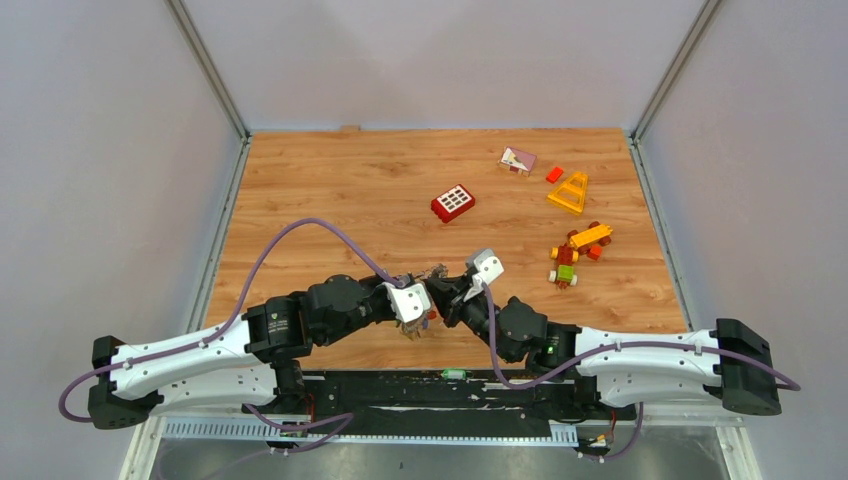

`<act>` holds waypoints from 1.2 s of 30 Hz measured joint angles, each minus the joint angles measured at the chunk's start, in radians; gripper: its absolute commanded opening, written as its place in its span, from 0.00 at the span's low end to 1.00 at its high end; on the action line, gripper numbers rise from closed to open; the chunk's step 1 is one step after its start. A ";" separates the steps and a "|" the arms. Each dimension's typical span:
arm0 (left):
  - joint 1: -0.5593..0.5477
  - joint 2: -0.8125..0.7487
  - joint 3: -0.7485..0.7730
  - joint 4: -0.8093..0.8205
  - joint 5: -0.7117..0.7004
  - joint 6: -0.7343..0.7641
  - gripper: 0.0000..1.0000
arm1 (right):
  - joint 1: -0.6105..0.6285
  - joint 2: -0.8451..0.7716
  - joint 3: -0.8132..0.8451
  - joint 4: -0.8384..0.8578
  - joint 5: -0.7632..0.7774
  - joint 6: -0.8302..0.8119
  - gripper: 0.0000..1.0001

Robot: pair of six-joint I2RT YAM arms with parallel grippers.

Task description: Remove the keys from the keyring

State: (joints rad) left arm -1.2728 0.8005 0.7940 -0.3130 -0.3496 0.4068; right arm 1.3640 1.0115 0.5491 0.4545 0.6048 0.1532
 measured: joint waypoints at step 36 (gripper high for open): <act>0.002 0.026 -0.064 0.137 0.061 -0.142 0.00 | -0.003 -0.148 -0.086 0.060 0.060 -0.016 0.00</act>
State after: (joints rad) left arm -1.2709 0.8261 0.7300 -0.1757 -0.2886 0.2653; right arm 1.3605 0.8639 0.4633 0.5140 0.6647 0.1368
